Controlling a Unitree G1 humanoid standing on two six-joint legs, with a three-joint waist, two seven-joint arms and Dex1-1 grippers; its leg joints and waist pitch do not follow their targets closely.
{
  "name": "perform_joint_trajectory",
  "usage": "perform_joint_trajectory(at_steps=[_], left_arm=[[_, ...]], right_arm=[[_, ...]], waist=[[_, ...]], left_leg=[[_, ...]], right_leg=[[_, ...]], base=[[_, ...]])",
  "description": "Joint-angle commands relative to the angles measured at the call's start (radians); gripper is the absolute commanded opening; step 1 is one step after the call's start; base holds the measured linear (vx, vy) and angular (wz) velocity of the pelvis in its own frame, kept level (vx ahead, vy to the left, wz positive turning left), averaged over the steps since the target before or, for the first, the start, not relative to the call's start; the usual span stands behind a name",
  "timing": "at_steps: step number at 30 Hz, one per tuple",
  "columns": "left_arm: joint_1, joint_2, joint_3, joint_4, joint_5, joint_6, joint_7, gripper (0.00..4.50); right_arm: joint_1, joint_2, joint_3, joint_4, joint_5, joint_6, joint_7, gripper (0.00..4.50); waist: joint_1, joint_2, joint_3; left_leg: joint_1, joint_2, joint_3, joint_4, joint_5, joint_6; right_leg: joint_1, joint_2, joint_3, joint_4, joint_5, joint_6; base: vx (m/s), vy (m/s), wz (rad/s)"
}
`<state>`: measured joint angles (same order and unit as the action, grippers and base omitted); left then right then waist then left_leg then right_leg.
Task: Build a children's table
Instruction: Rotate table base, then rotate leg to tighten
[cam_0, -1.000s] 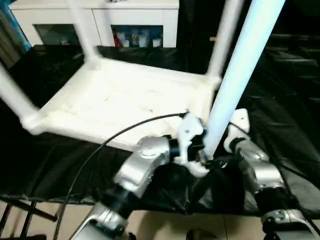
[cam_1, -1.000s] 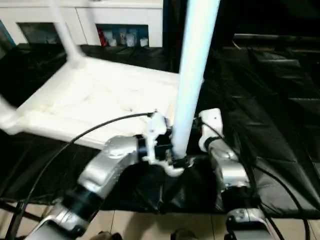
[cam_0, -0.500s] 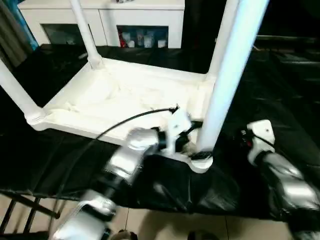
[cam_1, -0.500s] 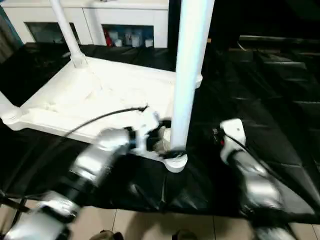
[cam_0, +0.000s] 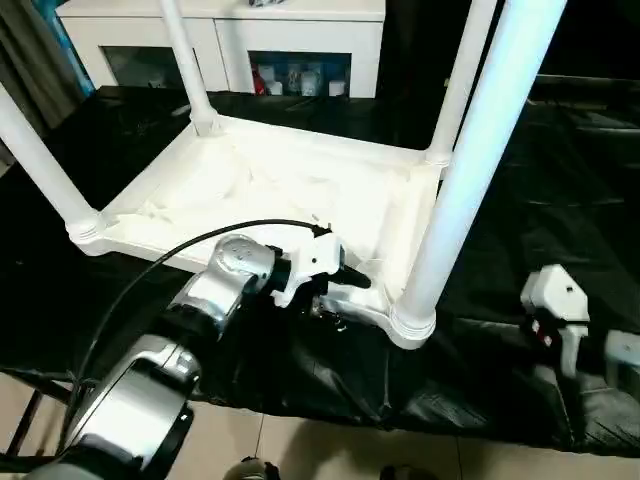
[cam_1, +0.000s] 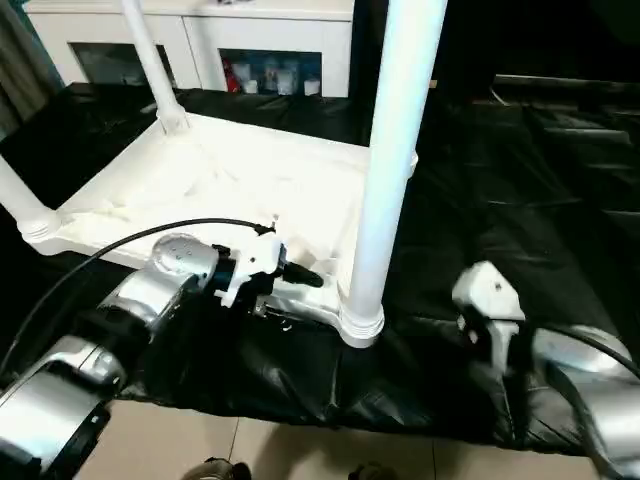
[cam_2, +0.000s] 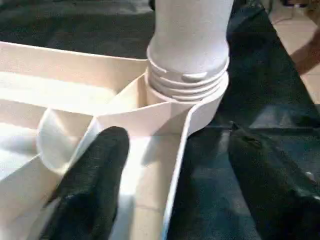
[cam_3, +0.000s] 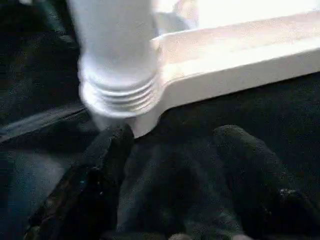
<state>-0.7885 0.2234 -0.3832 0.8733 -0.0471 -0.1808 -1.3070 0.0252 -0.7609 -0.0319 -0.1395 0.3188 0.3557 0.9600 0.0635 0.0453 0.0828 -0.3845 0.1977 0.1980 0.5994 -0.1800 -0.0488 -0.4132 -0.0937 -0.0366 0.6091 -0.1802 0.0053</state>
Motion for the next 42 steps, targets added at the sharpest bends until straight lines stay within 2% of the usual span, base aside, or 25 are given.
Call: perform_joint_trajectory(at_steps=[1,2,3,5,7,8,9,10,12,16,19,22,23,24,29,34,36,37,40,41,42], left_arm=[[-0.026,0.001,-0.012,0.028,0.004,0.005,-0.026,3.3],[-0.032,0.001,-0.017,0.038,0.009,0.002,-0.032,3.22],[-0.039,-0.001,-0.021,0.053,0.016,-0.005,-0.028,3.08],[-0.062,-0.006,-0.021,0.103,0.035,-0.022,-0.018,2.94],[-0.082,-0.008,-0.014,0.148,0.049,-0.038,-0.023,2.88],[-0.085,-0.008,-0.012,0.154,0.051,-0.041,-0.026,2.62],[-0.088,-0.009,-0.011,0.16,0.053,-0.043,-0.028,2.62],[-0.097,-0.006,-0.006,0.18,0.059,-0.045,-0.039,2.49],[-0.101,-0.001,-0.003,0.194,0.064,-0.047,-0.045,2.45],[-0.111,0.003,-0.004,0.227,0.064,-0.054,-0.056,2.06],[-0.123,0.004,-0.005,0.258,0.079,-0.069,-0.058,1.79],[-0.136,0.004,-0.008,0.28,0.097,-0.082,-0.064,1.65],[-0.139,0.004,-0.01,0.285,0.102,-0.084,-0.065,1.5],[-0.141,0.004,-0.011,0.288,0.105,-0.085,-0.066,1.5],[-0.151,0.001,-0.019,0.309,0.124,-0.1,-0.059,0.92],[-0.159,-0.003,-0.013,0.33,0.143,-0.112,-0.062,0.71],[-0.16,-0.004,-0.01,0.335,0.144,-0.107,-0.068,0.42],[-0.16,-0.004,-0.009,0.335,0.144,-0.105,-0.07,0.42],[-0.151,-0.002,0.004,0.335,0.139,-0.087,-0.079,0.19],[-0.147,-0.001,0.008,0.334,0.136,-0.082,-0.08,0.19],[-0.141,-0.002,0.016,0.332,0.129,-0.065,-0.077,0.14]], right_arm=[[0.013,-0.022,-0.007,-0.051,0.025,0.036,0.023,3.38],[0.018,-0.026,-0.007,-0.059,0.028,0.042,0.025,3.38],[0.021,-0.03,-0.008,-0.065,0.03,0.046,0.026,3.41],[0.029,-0.039,-0.012,-0.084,0.037,0.056,0.022,3.58],[0.036,-0.047,-0.015,-0.103,0.041,0.071,0.022,3.79],[0.037,-0.049,-0.015,-0.105,0.041,0.073,0.023,3.9],[0.038,-0.05,-0.016,-0.106,0.041,0.074,0.024,3.9],[0.042,-0.053,-0.018,-0.111,0.041,0.079,0.027,4.01],[0.047,-0.054,-0.019,-0.12,0.044,0.086,0.027,4.12],[0.049,-0.055,-0.013,-0.136,0.05,0.099,0.025,4.49],[0.05,-0.056,-0.008,-0.143,0.052,0.104,0.02,4.5],[0.052,-0.055,-0.007,-0.153,0.052,0.111,0.017,4.5],[0.053,-0.054,-0.007,-0.155,0.051,0.113,0.016,4.5],[0.055,-0.054,-0.006,-0.157,0.05,0.113,0.015,4.5],[0.062,-0.052,-0.008,-0.168,0.049,0.117,0.012,4.5],[0.065,-0.05,-0.008,-0.173,0.05,0.119,0.009,4.5],[0.064,-0.047,-0.006,-0.173,0.049,0.119,0.008,4.5],[0.063,-0.046,-0.005,-0.173,0.05,0.118,0.008,4.5],[0.047,-0.022,0.001,-0.164,0.052,0.106,-0.001,4.5],[0.043,-0.013,0.002,-0.162,0.054,0.102,-0.004,4.5],[0.032,0.004,0.006,-0.153,0.05,0.093,-0.017,4.5]], waist=[[0.008,-0.02,-0.072],[0.009,-0.02,-0.072],[0.008,-0.008,-0.073],[0.005,-0.017,-0.072],[0.007,-0.016,-0.072],[0.007,-0.017,-0.073],[0.008,-0.007,-0.075],[0.006,-0.011,-0.076],[0.007,-0.011,-0.076],[0.008,-0.008,-0.076],[0.009,-0.008,-0.075],[0.009,-0.003,-0.075],[0.008,-0.005,-0.075],[0.009,-0.003,-0.076],[0.008,0.001,-0.076],[0.006,0.001,-0.075],[0.006,0.001,-0.075],[0.006,0.001,-0.075],[0.004,0.002,-0.077],[0.003,-0.002,-0.075],[0.002,-0.001,-0.075]], left_leg=[[0.013,0.025,-0.012,-0.065,-0.201,0.094],[0.013,0.026,-0.012,-0.066,-0.203,0.093],[0.014,0.025,-0.014,-0.065,-0.21,0.088],[0.014,0.023,-0.013,-0.065,-0.222,0.085],[0.015,0.022,-0.013,-0.065,-0.221,0.082],[0.014,0.022,-0.014,-0.065,-0.218,0.081],[0.014,0.024,-0.016,-0.066,-0.214,0.08],[0.014,0.023,-0.015,-0.066,-0.213,0.08],[0.013,0.025,-0.015,-0.065,-0.207,0.082],[0.013,0.024,-0.015,-0.065,-0.212,0.085],[0.015,0.024,-0.015,-0.066,-0.227,0.077],[0.016,0.024,-0.016,-0.067,-0.232,0.07],[0.016,0.024,-0.016,-0.067,-0.232,0.069],[0.015,0.025,-0.016,-0.067,-0.227,0.069],[0.014,0.024,-0.016,-0.065,-0.219,0.075],[0.014,0.024,-0.017,-0.066,-0.222,0.078],[0.015,0.024,-0.016,-0.066,-0.228,0.076],[0.015,0.024,-0.017,-0.066,-0.227,0.076],[0.013,0.024,-0.017,-0.066,-0.214,0.08],[0.012,0.024,-0.016,-0.067,-0.215,0.082],[0.012,0.024,-0.017,-0.067,-0.215,0.084]], right_leg=[[0.059,-0.04,0.026,-0.078,-0.17,-0.254],[0.058,-0.042,0.027,-0.078,-0.179,-0.254],[0.058,-0.043,0.025,-0.078,-0.191,-0.255],[0.058,-0.041,0.026,-0.083,-0.209,-0.248],[0.057,-0.04,0.025,-0.087,-0.229,-0.237],[0.058,-0.041,0.026,-0.086,-0.225,-0.235],[0.058,-0.043,0.025,-0.083,-0.213,-0.239],[0.059,-0.041,0.025,-0.083,-0.197,-0.244],[0.06,-0.041,0.024,-0.08,-0.171,-0.256],[0.061,-0.042,0.024,-0.08,-0.169,-0.265],[0.06,-0.042,0.024,-0.084,-0.195,-0.254],[0.06,-0.043,0.024,-0.084,-0.203,-0.254],[0.06,-0.043,0.024,-0.084,-0.198,-0.254],[0.062,-0.043,0.024,-0.083,-0.178,-0.26],[0.063,-0.043,0.023,-0.081,-0.156,-0.268],[0.063,-0.043,0.022,-0.081,-0.161,-0.267],[0.062,-0.044,0.023,-0.083,-0.18,-0.265],[0.063,-0.044,0.023,-0.083,-0.179,-0.264],[0.063,-0.044,0.022,-0.08,-0.152,-0.271],[0.062,-0.043,0.022,-0.081,-0.153,-0.272],[0.062,-0.044,0.021,-0.081,-0.157,-0.271]], base=[[0.0,0.0,0.0],[0.0,0.0,0.0],[0.0,0.0,0.0],[0.0,0.0,0.0],[0.0,0.0,0.0],[0.0,0.0,0.0],[0.0,0.0,0.0],[0.0,0.0,0.0],[0.0,0.0,0.0],[0.0,0.0,0.0],[0.0,0.0,0.0],[0.0,0.0,0.0],[0.0,0.0,0.0],[0.0,0.0,0.0],[0.0,0.0,0.0],[0.0,0.0,0.0],[0.0,0.0,0.0],[0.0,0.0,0.0],[0.0,0.0,0.0],[0.0,0.0,0.0],[0.0,0.0,0.0]])
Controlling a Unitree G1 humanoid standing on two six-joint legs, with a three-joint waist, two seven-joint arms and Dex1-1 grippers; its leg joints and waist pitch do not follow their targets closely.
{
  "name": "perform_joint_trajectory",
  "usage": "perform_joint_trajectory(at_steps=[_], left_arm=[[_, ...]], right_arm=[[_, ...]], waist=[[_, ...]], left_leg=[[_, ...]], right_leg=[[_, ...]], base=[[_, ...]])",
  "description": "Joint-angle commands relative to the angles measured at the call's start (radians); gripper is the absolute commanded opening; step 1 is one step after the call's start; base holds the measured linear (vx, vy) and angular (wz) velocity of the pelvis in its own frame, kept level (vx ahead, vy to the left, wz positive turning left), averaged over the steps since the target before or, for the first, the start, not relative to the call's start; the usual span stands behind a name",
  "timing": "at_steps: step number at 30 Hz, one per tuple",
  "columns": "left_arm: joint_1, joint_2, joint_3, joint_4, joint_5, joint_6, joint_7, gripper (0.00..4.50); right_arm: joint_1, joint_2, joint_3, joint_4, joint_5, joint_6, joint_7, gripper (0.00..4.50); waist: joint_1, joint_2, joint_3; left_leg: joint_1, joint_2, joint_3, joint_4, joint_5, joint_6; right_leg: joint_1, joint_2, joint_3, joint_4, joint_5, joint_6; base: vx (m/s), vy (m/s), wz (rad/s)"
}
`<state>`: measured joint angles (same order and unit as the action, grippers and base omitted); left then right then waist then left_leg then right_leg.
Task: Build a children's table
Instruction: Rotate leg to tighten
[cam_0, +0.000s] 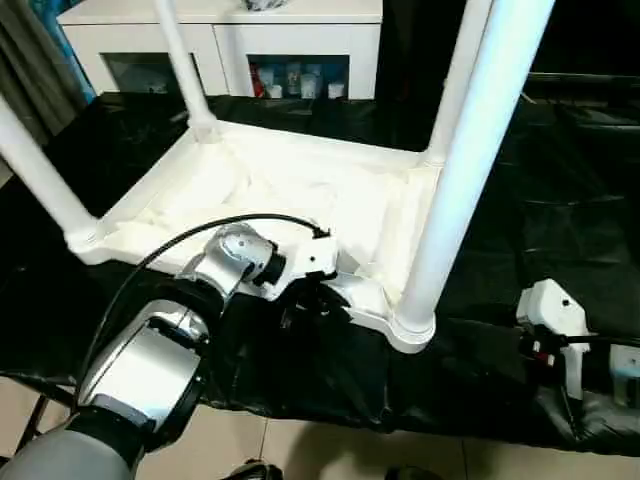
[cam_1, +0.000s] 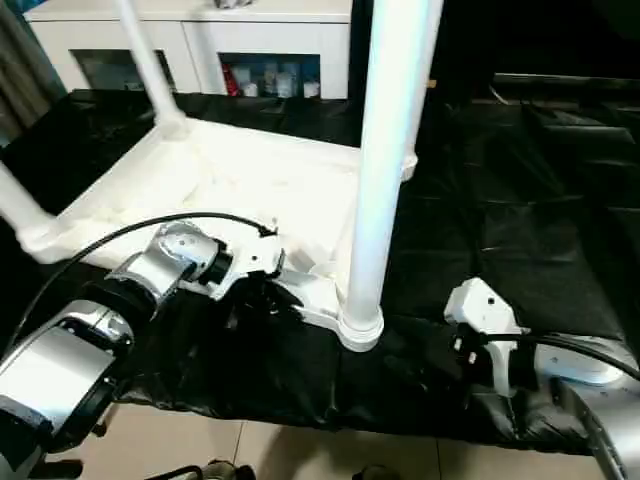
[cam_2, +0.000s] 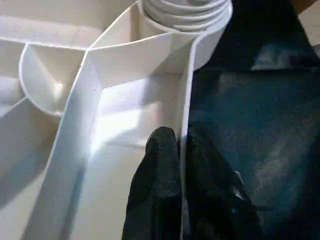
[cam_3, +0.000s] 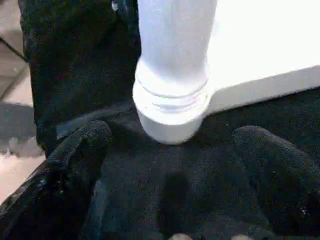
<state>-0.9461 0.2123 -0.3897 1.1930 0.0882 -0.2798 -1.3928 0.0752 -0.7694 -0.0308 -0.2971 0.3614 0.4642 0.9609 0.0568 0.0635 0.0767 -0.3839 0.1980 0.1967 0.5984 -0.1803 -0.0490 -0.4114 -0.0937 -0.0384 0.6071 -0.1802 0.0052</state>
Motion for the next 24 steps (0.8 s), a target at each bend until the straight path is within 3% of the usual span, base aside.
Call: perform_joint_trajectory(at_steps=[1,5,7,8,9,13,14,15,17,18,20,21,24], left_arm=[[0.021,0.009,0.028,0.012,-0.011,0.049,0.012,0.11],[0.041,0.001,0.047,0.001,-0.026,0.097,0.039,0.05],[0.079,-0.018,0.067,-0.04,-0.046,0.139,0.074,0.05],[0.097,-0.023,0.066,-0.061,-0.047,0.141,0.082,0.05],[0.097,-0.023,0.066,-0.061,-0.047,0.141,0.082,0.05],[0.157,-0.029,0.056,-0.142,-0.029,0.155,0.139,0.05],[0.169,-0.029,0.055,-0.161,-0.026,0.161,0.152,0.05],[0.183,-0.029,0.059,-0.186,-0.025,0.177,0.159,0.05],[0.195,-0.028,0.061,-0.208,-0.024,0.187,0.165,0.05],[0.212,-0.025,0.064,-0.241,-0.022,0.207,0.173,0.0],[0.223,-0.023,0.066,-0.265,-0.022,0.222,0.179,0.0],[0.238,-0.021,0.068,-0.295,-0.022,0.24,0.183,0.0],[0.256,-0.016,0.068,-0.324,-0.024,0.255,0.182,0.0]], right_arm=[[-0.028,0.026,0.008,0.012,0.002,-0.024,-0.03,4.5],[-0.066,0.074,0.031,0.051,-0.029,-0.05,-0.077,4.5],[-0.106,0.118,0.07,0.088,-0.061,-0.072,-0.109,4.5],[-0.123,0.133,0.085,0.105,-0.077,-0.081,-0.122,4.5],[-0.123,0.133,0.085,0.105,-0.077,-0.081,-0.122,4.5],[-0.188,0.165,0.133,0.192,-0.158,-0.113,-0.163,4.5],[-0.2,0.174,0.136,0.209,-0.164,-0.125,-0.165,4.5],[-0.216,0.184,0.138,0.231,-0.162,-0.13,-0.165,4.5],[-0.229,0.192,0.14,0.25,-0.163,-0.138,-0.166,4.5],[-0.243,0.203,0.14,0.271,-0.159,-0.147,-0.163,4.21],[-0.252,0.21,0.141,0.285,-0.156,-0.152,-0.16,4.14],[-0.262,0.217,0.143,0.3,-0.152,-0.157,-0.155,4.08],[-0.276,0.221,0.154,0.322,-0.149,-0.164,-0.137,3.83]], waist=[[0.009,-0.019,-0.069],[0.0,-0.023,-0.066],[-0.006,-0.026,-0.065],[-0.008,-0.036,-0.063],[-0.009,-0.031,-0.061],[-0.011,-0.032,-0.062],[-0.01,-0.03,-0.063],[-0.013,-0.036,-0.061],[-0.013,-0.032,-0.063],[-0.015,-0.043,-0.065],[-0.016,-0.037,-0.062],[-0.016,-0.046,-0.062],[-0.018,-0.043,-0.062]], left_leg=[[0.011,0.024,-0.015,-0.066,-0.214,0.083],[0.011,0.021,-0.015,-0.068,-0.217,0.077],[0.01,0.021,-0.016,-0.069,-0.214,0.076],[0.013,0.02,-0.014,-0.069,-0.222,0.078],[0.012,0.02,-0.014,-0.07,-0.223,0.078],[0.013,0.021,-0.014,-0.073,-0.227,0.074],[0.014,0.022,-0.015,-0.072,-0.227,0.075],[0.011,0.022,-0.014,-0.074,-0.236,0.076],[0.013,0.022,-0.014,-0.073,-0.232,0.078],[0.01,0.022,-0.014,-0.073,-0.217,0.084],[0.01,0.022,-0.013,-0.073,-0.215,0.091],[0.01,0.021,-0.012,-0.072,-0.216,0.093],[0.008,0.022,-0.013,-0.074,-0.212,0.092]], right_leg=[[0.059,-0.045,0.024,-0.078,-0.156,-0.273],[0.058,-0.046,0.024,-0.08,-0.195,-0.268],[0.058,-0.045,0.023,-0.08,-0.205,-0.267],[0.053,-0.044,0.022,-0.085,-0.246,-0.254],[0.054,-0.046,0.024,-0.089,-0.274,-0.244],[0.051,-0.043,0.026,-0.091,-0.297,-0.224],[0.051,-0.044,0.026,-0.089,-0.293,-0.226],[0.05,-0.043,0.026,-0.091,-0.305,-0.22],[0.049,-0.043,0.027,-0.09,-0.297,-0.22],[0.052,-0.044,0.027,-0.086,-0.278,-0.223],[0.049,-0.044,0.026,-0.089,-0.284,-0.223],[0.049,-0.044,0.027,-0.091,-0.302,-0.215],[0.047,-0.044,0.026,-0.092,-0.334,-0.202]], base=[[0.0,0.0,0.0],[0.0,0.0,0.0],[0.0,0.0,0.0],[0.0,0.0,0.0],[0.0,0.0,0.0],[0.0,0.0,0.0],[0.0,0.0,0.0],[0.0,0.0,0.0],[0.0,0.0,0.0],[0.0,0.0,0.0],[0.0,0.0,0.0],[0.0,0.0,0.0],[0.0,0.0,0.0]])
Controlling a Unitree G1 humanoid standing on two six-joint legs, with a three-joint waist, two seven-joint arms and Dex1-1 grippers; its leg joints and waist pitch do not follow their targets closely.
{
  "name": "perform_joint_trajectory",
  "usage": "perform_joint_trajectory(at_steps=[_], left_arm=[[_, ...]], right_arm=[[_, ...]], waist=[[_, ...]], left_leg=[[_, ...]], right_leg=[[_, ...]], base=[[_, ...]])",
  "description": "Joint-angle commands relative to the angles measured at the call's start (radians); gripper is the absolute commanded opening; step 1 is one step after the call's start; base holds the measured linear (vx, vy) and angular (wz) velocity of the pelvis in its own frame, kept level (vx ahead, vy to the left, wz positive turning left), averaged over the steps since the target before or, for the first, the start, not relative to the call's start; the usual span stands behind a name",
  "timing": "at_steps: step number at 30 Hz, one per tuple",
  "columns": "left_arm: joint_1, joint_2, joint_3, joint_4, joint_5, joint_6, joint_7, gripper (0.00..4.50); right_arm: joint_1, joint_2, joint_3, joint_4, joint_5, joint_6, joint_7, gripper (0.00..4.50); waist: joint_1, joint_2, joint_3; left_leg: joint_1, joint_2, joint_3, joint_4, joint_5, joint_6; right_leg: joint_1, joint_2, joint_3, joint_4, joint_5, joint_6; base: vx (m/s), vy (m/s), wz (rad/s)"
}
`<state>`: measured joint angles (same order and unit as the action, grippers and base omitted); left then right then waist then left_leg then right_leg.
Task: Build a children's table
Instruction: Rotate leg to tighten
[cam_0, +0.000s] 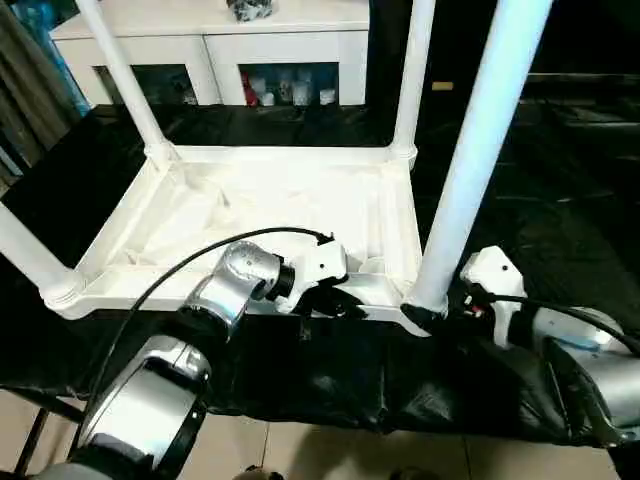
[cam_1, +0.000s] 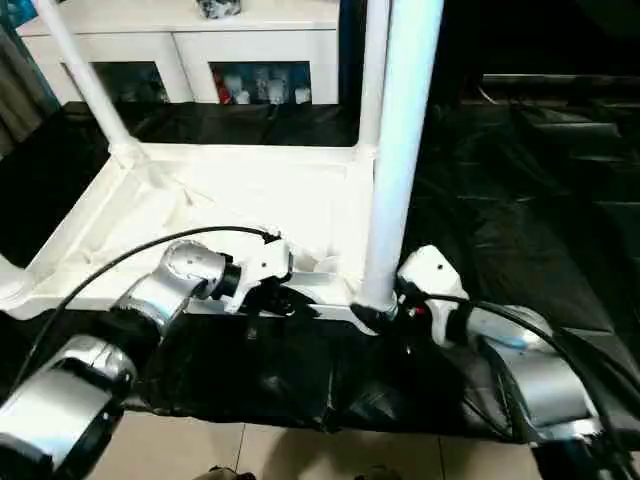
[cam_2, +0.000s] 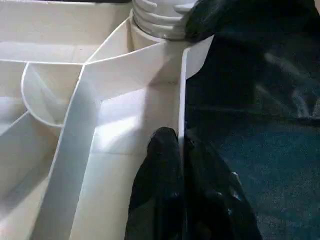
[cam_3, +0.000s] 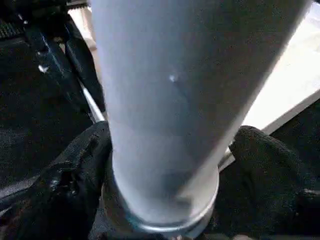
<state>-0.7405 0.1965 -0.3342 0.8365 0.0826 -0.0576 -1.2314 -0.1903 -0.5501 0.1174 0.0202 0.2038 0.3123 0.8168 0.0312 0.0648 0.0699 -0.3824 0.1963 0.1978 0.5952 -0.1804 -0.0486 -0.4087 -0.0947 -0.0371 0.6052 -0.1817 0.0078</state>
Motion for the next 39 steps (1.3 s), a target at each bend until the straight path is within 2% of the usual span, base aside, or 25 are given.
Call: perform_joint_trajectory(at_steps=[1,9,10,15,16,18,19,20,22,23,24,25,27,30,32,34,36,39], left_arm=[[0.054,0.001,0.014,0.027,-0.022,0.039,0.018,0.0],[0.067,0.007,0.025,-0.017,-0.039,0.086,0.013,0.0],[0.067,0.008,0.025,-0.02,-0.039,0.089,0.012,0.0],[0.074,0.009,0.03,-0.049,-0.032,0.127,0.034,0.0],[0.07,-0.005,0.035,-0.048,-0.023,0.142,0.079,0.0],[0.064,-0.037,0.041,-0.043,-0.009,0.156,0.152,0.0],[0.064,-0.037,0.041,-0.043,-0.009,0.156,0.152,0.0],[0.057,-0.059,0.046,-0.034,-0.003,0.16,0.198,0.0],[0.045,-0.096,0.052,-0.02,0.002,0.17,0.259,0.0],[0.042,-0.105,0.052,-0.017,0.004,0.174,0.274,0.0],[0.029,-0.147,0.051,0.0,0.013,0.193,0.333,0.0],[0.018,-0.185,0.048,0.019,0.02,0.207,0.381,0.0],[0.013,-0.203,0.048,0.028,0.021,0.209,0.402,0.0],[0.01,-0.227,0.043,0.036,0.023,0.214,0.416,0.0],[0.015,-0.231,0.032,0.035,0.028,0.216,0.409,0.0],[0.021,-0.228,0.031,0.029,0.028,0.209,0.397,0.0],[0.037,-0.2,0.034,0.011,0.023,0.176,0.348,0.0],[0.048,-0.172,0.036,-0.002,0.014,0.149,0.292,0.0]], right_arm=[[-0.015,0.004,0.011,0.014,0.008,-0.016,0.014,3.73],[-0.043,0.031,0.016,0.082,0.015,-0.038,0.049,3.19],[-0.045,0.034,0.017,0.09,0.013,-0.041,0.05,2.96],[-0.05,0.054,0.02,0.125,0.013,-0.056,0.049,2.76],[-0.048,0.099,0.011,0.149,0.004,-0.064,-0.013,2.76],[-0.046,0.172,-0.003,0.183,-0.019,-0.077,-0.121,2.74],[-0.046,0.172,-0.003,0.183,-0.019,-0.077,-0.121,2.73],[-0.048,0.211,-0.01,0.2,-0.029,-0.081,-0.179,2.73],[-0.053,0.271,-0.017,0.225,-0.042,-0.084,-0.265,2.72],[-0.057,0.284,-0.017,0.233,-0.048,-0.088,-0.284,2.72],[-0.079,0.351,-0.018,0.275,-0.072,-0.105,-0.381,2.72],[-0.104,0.412,-0.018,0.314,-0.091,-0.122,-0.465,2.72],[-0.118,0.439,-0.016,0.332,-0.1,-0.13,-0.503,2.72],[-0.146,0.473,0.004,0.365,-0.132,-0.15,-0.557,2.72],[-0.161,0.492,0.017,0.379,-0.149,-0.195,-0.552,2.72],[-0.159,0.495,0.009,0.376,-0.143,-0.219,-0.536,2.72],[-0.14,0.464,-0.023,0.34,-0.102,-0.257,-0.453,3.28],[-0.12,0.413,-0.033,0.299,-0.067,-0.255,-0.35,3.48]], waist=[[0.007,-0.045,-0.054],[0.006,-0.045,-0.056],[0.005,-0.045,-0.056],[0.002,-0.043,-0.055],[0.001,-0.047,-0.054],[-0.006,-0.044,-0.05],[-0.008,-0.045,-0.05],[-0.011,-0.05,-0.05],[-0.014,-0.047,-0.047],[-0.017,-0.045,-0.048],[-0.022,-0.046,-0.046],[-0.028,-0.043,-0.043],[-0.034,-0.044,-0.045],[-0.034,-0.043,-0.049],[-0.033,-0.043,-0.05],[-0.033,-0.047,-0.051],[-0.031,-0.048,-0.051],[-0.027,-0.049,-0.053]], left_leg=[[0.007,0.023,-0.014,-0.071,-0.212,0.091],[0.006,0.023,-0.013,-0.071,-0.206,0.095],[0.005,0.023,-0.013,-0.072,-0.202,0.095],[0.006,0.023,-0.013,-0.073,-0.207,0.093],[0.006,0.023,-0.012,-0.074,-0.209,0.094],[0.003,0.02,-0.015,-0.08,-0.238,0.069],[0.003,0.021,-0.017,-0.081,-0.243,0.062],[0.006,0.022,-0.017,-0.084,-0.251,0.057],[0.012,0.022,-0.016,-0.085,-0.282,0.049],[0.013,0.021,-0.018,-0.087,-0.291,0.042],[0.014,0.022,-0.019,-0.091,-0.313,0.038],[0.02,0.018,-0.019,-0.092,-0.347,0.023],[0.023,0.017,-0.024,-0.096,-0.377,0.01],[0.021,0.019,-0.023,-0.101,-0.354,0.027],[0.019,0.018,-0.022,-0.101,-0.341,0.039],[0.018,0.018,-0.02,-0.099,-0.337,0.048],[0.018,0.019,-0.019,-0.099,-0.335,0.059],[0.016,0.02,-0.018,-0.097,-0.316,0.076]], right_leg=[[0.043,-0.043,0.026,-0.091,-0.337,-0.2],[0.043,-0.043,0.026,-0.089,-0.319,-0.205],[0.043,-0.042,0.026,-0.089,-0.314,-0.206],[0.042,-0.042,0.026,-0.091,-0.319,-0.209],[0.042,-0.041,0.026,-0.092,-0.319,-0.209],[0.039,-0.042,0.023,-0.097,-0.384,-0.192],[0.039,-0.042,0.022,-0.097,-0.395,-0.185],[0.038,-0.039,0.023,-0.1,-0.393,-0.18],[0.031,-0.04,0.025,-0.105,-0.417,-0.179],[0.033,-0.041,0.025,-0.106,-0.424,-0.175],[0.032,-0.038,0.024,-0.108,-0.429,-0.171],[0.023,-0.039,0.024,-0.114,-0.468,-0.165],[0.026,-0.04,0.023,-0.119,-0.511,-0.143],[0.032,-0.04,0.023,-0.122,-0.449,-0.145],[0.034,-0.04,0.024,-0.12,-0.419,-0.152],[0.034,-0.041,0.025,-0.12,-0.411,-0.158],[0.035,-0.043,0.026,-0.123,-0.425,-0.154],[0.038,-0.043,0.027,-0.12,-0.395,-0.163]], base=[[0.0,0.0,0.0],[0.0,0.0,0.0],[0.0,0.0,0.0],[0.0,0.0,0.0],[0.0,0.0,0.0],[0.0,0.0,0.0],[0.0,0.0,0.0],[0.0,0.0,0.0],[0.0,0.0,0.0],[0.0,0.0,0.0],[0.0,0.0,0.0],[0.0,0.0,0.0],[0.0,0.0,0.0],[0.0,0.0,0.0],[0.0,0.0,0.0],[0.0,0.0,0.0],[0.0,0.0,0.0],[0.0,0.0,0.0]])
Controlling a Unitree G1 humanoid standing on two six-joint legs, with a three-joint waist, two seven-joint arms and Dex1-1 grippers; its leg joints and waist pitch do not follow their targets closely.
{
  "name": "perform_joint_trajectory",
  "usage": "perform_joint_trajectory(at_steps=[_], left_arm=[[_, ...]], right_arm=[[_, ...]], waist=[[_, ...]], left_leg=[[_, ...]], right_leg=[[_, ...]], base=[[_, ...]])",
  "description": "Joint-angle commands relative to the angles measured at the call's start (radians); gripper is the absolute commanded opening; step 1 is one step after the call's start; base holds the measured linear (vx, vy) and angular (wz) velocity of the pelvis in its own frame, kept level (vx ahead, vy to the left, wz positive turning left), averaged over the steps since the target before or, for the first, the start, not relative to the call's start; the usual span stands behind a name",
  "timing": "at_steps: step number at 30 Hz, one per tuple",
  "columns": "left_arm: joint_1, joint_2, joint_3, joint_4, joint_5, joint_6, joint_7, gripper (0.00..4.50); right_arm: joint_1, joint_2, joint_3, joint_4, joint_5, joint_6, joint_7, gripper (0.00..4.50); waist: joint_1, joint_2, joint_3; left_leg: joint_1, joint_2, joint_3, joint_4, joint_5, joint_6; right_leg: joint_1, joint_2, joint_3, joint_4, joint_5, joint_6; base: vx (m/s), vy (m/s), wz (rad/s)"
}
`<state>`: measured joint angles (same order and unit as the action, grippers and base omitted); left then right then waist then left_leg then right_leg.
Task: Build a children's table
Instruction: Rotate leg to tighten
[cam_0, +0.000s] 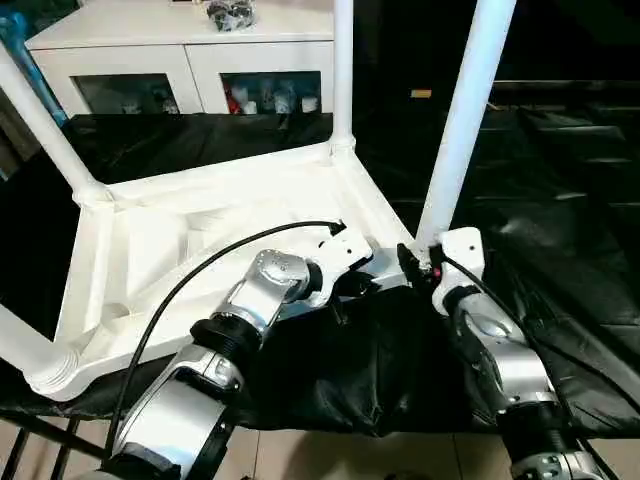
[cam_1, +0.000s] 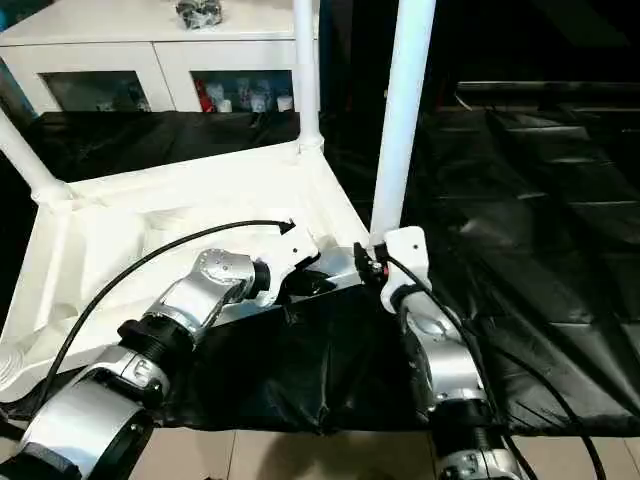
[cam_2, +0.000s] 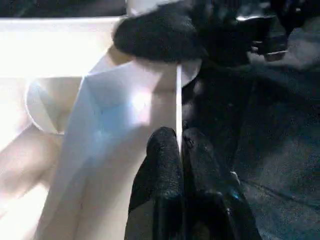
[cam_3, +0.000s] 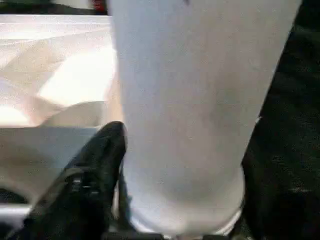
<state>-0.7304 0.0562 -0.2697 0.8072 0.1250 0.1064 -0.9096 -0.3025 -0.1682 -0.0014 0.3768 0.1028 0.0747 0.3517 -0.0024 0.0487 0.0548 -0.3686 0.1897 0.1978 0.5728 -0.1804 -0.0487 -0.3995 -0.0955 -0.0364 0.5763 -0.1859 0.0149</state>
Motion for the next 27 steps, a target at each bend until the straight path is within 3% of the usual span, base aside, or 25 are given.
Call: perform_joint_trajectory(at_steps=[1,2,3,5,6,10,12,15,19,20,27], left_arm=[[0.04,-0.027,-0.028,0.025,-0.03,-0.02,-0.042,0.0],[0.043,-0.019,-0.028,0.021,-0.031,-0.017,-0.055,0.0],[0.056,-0.001,-0.032,0.0,-0.042,-0.027,-0.101,0.0],[0.066,0.017,-0.037,-0.018,-0.05,-0.031,-0.138,0.0],[0.084,0.051,-0.044,-0.049,-0.067,-0.054,-0.215,0.0],[0.102,0.103,-0.049,-0.079,-0.077,-0.084,-0.312,0.0],[0.102,0.112,-0.052,-0.08,-0.074,-0.086,-0.324,0.0],[0.108,0.162,-0.09,-0.099,-0.059,-0.11,-0.4,0.0],[0.114,0.188,-0.109,-0.115,-0.052,-0.126,-0.445,0.0],[0.115,0.196,-0.113,-0.12,-0.052,-0.128,-0.46,0.0],[0.11,0.214,-0.117,-0.124,-0.054,-0.144,-0.509,0.0]], right_arm=[[-0.005,0.02,0.088,-0.063,0.037,-0.021,0.132,3.62],[0.001,0.001,0.095,-0.074,0.042,-0.007,0.162,3.62],[0.021,-0.043,0.113,-0.109,0.05,0.002,0.223,3.86],[0.037,-0.075,0.118,-0.138,0.066,0.012,0.271,3.89],[0.062,-0.136,0.123,-0.184,0.097,0.026,0.359,3.93],[0.103,-0.252,0.146,-0.244,0.13,0.059,0.534,3.93],[0.112,-0.277,0.156,-0.257,0.131,0.064,0.571,3.93],[0.119,-0.357,0.179,-0.27,0.129,0.076,0.695,3.93],[0.102,-0.399,0.197,-0.269,0.135,0.097,0.769,3.93],[0.097,-0.416,0.21,-0.271,0.132,0.098,0.794,3.67],[0.07,-0.442,0.231,-0.267,0.143,0.122,0.856,3.18]], waist=[[0.008,-0.035,-0.043],[0.01,-0.033,-0.044],[0.012,-0.039,-0.044],[0.018,-0.043,-0.044],[0.016,-0.043,-0.043],[0.027,-0.042,-0.042],[0.039,-0.039,-0.041],[0.044,-0.039,-0.04],[0.044,-0.038,-0.036],[0.044,-0.04,-0.036],[0.048,-0.046,-0.037]], left_leg=[[-0.002,0.029,-0.017,-0.071,-0.277,0.089],[-0.002,0.029,-0.014,-0.07,-0.244,0.101],[-0.003,0.029,-0.013,-0.067,-0.228,0.114],[-0.005,0.029,-0.012,-0.064,-0.198,0.134],[-0.008,0.029,-0.011,-0.065,-0.19,0.139],[-0.004,0.033,-0.008,-0.063,-0.158,0.159],[0.003,0.037,-0.008,-0.063,-0.164,0.155],[0.003,0.041,-0.009,-0.067,-0.18,0.142],[0.005,0.042,-0.009,-0.071,-0.221,0.114],[0.006,0.043,-0.01,-0.072,-0.225,0.107],[0.006,0.042,-0.007,-0.068,-0.191,0.112]], right_leg=[[0.035,-0.041,0.027,-0.082,-0.321,-0.184],[0.035,-0.04,0.026,-0.077,-0.261,-0.204],[0.038,-0.041,0.025,-0.075,-0.239,-0.214],[0.042,-0.043,0.025,-0.071,-0.218,-0.218],[0.041,-0.042,0.024,-0.071,-0.218,-0.218],[0.039,-0.041,0.025,-0.068,-0.197,-0.229],[0.037,-0.041,0.026,-0.068,-0.2,-0.232],[0.038,-0.039,0.026,-0.062,-0.179,-0.249],[0.035,-0.042,0.026,-0.067,-0.242,-0.243],[0.037,-0.041,0.026,-0.067,-0.243,-0.243],[0.038,-0.042,0.027,-0.059,-0.172,-0.265]], base=[[0.0,0.0,0.0],[0.0,0.0,0.0],[0.0,0.0,0.0],[0.0,0.0,0.0],[0.0,0.0,0.0],[0.0,0.0,0.0],[0.0,0.0,0.0],[0.0,0.0,0.0],[0.0,0.0,0.0],[0.0,0.0,0.0],[0.0,0.0,0.0]])
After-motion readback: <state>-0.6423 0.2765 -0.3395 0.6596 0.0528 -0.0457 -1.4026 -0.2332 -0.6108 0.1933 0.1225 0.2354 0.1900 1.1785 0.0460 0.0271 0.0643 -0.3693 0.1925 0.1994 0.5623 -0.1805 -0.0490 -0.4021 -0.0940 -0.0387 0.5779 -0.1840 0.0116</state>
